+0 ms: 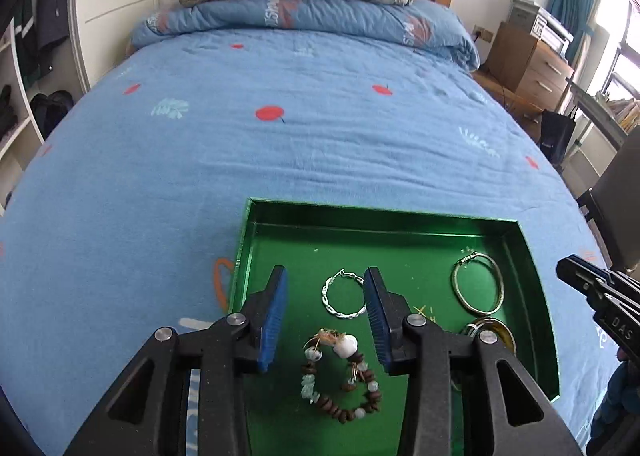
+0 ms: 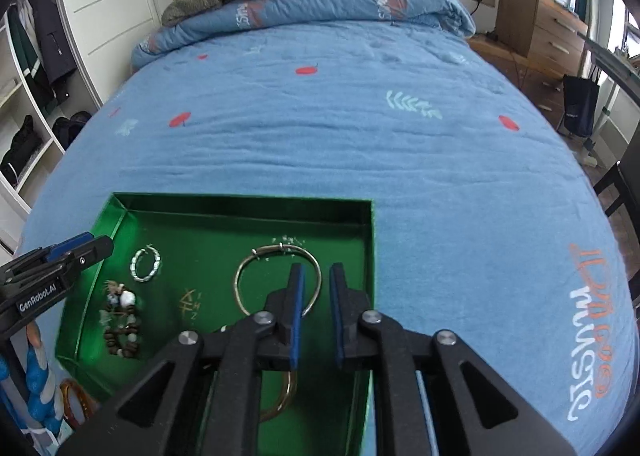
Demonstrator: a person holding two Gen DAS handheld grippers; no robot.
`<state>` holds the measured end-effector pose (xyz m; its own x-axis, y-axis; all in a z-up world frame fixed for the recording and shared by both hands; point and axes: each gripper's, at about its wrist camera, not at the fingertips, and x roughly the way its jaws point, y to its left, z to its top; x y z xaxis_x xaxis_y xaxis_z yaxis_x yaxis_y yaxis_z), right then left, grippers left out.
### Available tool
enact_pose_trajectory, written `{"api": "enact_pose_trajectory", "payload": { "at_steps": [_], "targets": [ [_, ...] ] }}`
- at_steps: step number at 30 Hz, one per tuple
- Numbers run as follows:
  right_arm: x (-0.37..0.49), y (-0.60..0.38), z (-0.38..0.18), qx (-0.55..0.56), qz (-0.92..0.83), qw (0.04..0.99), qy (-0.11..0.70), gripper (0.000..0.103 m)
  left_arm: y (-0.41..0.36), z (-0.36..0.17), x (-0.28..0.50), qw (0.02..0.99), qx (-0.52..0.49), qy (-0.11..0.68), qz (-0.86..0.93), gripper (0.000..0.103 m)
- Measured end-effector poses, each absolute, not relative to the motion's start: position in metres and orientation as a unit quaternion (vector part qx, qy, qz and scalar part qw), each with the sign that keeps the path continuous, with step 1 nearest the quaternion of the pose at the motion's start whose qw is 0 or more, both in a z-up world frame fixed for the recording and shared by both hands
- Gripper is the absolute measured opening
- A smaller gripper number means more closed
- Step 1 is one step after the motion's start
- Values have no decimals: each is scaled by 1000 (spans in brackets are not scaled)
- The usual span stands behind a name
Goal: Organize jewelry
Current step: 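Carry both items into the green tray and open both grippers, then lift both open grippers away from the tray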
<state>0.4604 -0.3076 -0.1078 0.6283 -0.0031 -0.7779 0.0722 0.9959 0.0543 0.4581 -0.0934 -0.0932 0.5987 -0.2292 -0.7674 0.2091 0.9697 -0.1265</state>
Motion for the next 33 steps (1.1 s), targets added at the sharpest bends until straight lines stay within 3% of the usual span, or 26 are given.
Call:
{"api": "enact_pose_trajectory", "payload": {
  "at_steps": [7,12,21,33],
  "targets": [
    [322,-309,-5,28,22,951,308,20,-49,-16,355,921,13,371,-114,39],
    [223,-319,30,20,29,966,255,20,-27,2,284,926,37,364,-98,39],
    [99,-347,26,4,-4,969,247,20,-11,-14,186,914,16,393,-95,39],
    [35,-362,-8,41,37,961,273,20,-34,-65,125,902,-12,419,-107,45]
  ]
}}
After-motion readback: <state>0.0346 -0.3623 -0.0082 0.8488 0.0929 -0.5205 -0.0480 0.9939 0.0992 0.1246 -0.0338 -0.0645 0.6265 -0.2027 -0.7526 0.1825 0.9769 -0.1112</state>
